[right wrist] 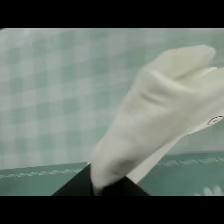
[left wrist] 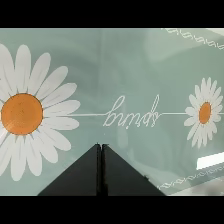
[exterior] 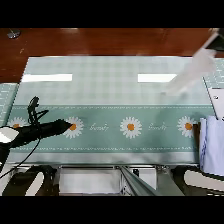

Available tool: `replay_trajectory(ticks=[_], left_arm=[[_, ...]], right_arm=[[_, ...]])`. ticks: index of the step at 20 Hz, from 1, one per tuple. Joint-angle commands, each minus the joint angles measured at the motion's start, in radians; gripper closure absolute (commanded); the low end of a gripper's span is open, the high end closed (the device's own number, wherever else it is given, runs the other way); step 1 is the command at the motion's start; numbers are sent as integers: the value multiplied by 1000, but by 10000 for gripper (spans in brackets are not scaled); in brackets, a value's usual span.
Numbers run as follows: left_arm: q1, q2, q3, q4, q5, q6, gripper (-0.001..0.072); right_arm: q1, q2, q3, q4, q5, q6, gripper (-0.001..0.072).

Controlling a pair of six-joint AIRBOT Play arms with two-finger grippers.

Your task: Fold the shirts.

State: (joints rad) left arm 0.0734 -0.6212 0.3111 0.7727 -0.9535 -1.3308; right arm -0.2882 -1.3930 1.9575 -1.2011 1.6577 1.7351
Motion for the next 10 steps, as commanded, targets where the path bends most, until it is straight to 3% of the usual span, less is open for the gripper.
replay_trajectory(ticks=[1,7,10], left_arm=[[1,-1,0,0,1,14,686],[1,-1,0,0,4,30,687],[1,-1,0,1,12,56,687]], right_arm=[[-167,71,-20,-149,197,33,681],[-386,361,-396,-296,196,12,681],[-585,504,-597,-399,198,-28,681]])
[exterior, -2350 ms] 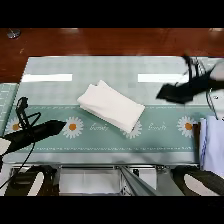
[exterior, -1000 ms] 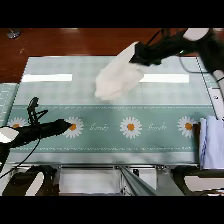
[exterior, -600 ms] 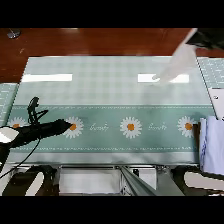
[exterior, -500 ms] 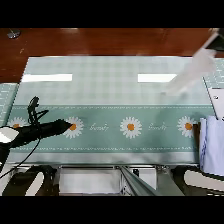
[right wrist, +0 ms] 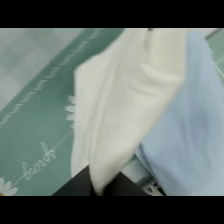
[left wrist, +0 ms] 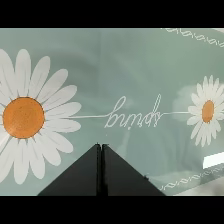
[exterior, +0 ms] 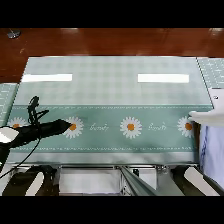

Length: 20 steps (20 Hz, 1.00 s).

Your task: Fold the shirts.

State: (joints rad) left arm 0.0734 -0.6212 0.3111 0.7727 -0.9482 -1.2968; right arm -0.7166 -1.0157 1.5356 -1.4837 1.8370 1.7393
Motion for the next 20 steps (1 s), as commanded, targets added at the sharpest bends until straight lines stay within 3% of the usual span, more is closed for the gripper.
replay_trajectory(ticks=[1,6,7,8,9,13,15,16,18,20], left_arm=[[1,-1,0,0,6,22,687],[1,-1,0,0,33,22,687],[1,-1,0,0,37,22,687],[1,-1,0,1,36,29,687],[2,-1,0,6,36,51,687],[66,-24,34,42,50,56,687],[122,-68,126,42,43,56,687],[137,-106,212,42,21,56,687],[120,-193,428,14,-52,125,688],[45,-263,649,9,-68,134,689]], right_arm=[[-232,169,-225,-143,15,-57,681],[-446,457,-524,-248,-95,6,677],[-447,493,-575,-292,-103,17,551],[-440,504,-620,-292,-101,5,284],[-426,486,-637,-257,-101,-37,66],[-307,306,-510,-169,-135,-135,79],[-201,197,-353,-153,-193,-147,152],[-134,135,-258,-115,-228,-151,302],[16,16,-80,56,-307,-171,674],[203,-75,26,246,-422,-212,680]])
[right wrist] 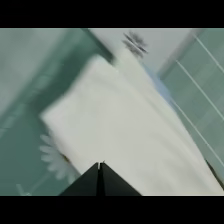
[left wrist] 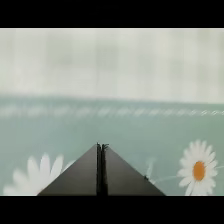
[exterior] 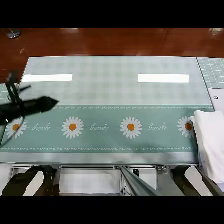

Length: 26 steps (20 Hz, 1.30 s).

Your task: Fold the shirts.

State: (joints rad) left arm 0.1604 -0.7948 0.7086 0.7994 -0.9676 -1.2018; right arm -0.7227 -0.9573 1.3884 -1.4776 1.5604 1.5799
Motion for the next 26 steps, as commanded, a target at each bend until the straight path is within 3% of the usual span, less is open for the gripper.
replay_trajectory(ticks=[1,5,7,11,26], left_arm=[[-92,-122,345,-3,-40,37,689],[-325,-276,544,356,-14,-204,689],[-385,-357,532,490,-34,-302,688],[-372,-492,525,529,-106,-314,688],[-367,-526,525,510,-151,-312,686]], right_arm=[[314,-161,183,276,-200,-60,680],[783,-318,135,74,-270,-74,680],[931,-405,16,-27,-338,6,680],[950,-542,-119,-73,-401,219,680],[943,-558,-118,-76,-396,223,680]])
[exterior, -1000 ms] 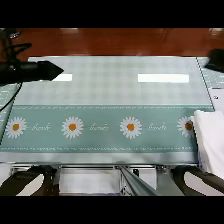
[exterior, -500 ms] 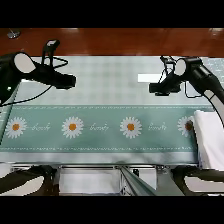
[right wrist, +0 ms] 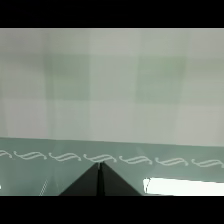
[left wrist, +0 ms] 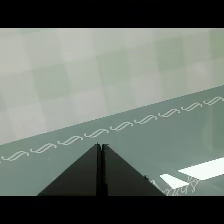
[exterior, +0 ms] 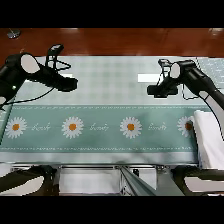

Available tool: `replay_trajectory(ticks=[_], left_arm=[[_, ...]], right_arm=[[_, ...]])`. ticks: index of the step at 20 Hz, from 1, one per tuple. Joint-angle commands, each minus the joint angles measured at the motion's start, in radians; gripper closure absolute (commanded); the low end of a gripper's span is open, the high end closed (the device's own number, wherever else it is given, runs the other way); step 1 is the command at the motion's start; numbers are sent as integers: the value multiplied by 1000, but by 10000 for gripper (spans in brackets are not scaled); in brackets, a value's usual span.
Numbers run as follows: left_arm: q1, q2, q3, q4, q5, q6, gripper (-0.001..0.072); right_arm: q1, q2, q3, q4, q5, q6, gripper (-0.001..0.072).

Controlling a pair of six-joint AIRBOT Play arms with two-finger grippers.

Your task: Fold the shirts.

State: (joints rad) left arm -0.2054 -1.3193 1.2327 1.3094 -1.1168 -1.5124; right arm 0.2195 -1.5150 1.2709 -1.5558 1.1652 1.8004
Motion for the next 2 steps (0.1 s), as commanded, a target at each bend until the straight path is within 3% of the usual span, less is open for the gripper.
replay_trajectory(ticks=[1,2], left_arm=[[-1,-1,1,0,-2,-1,686],[-1,-1,1,0,-2,-1,686]], right_arm=[[0,-1,0,2,0,2,680],[0,-1,0,2,0,2,680]])
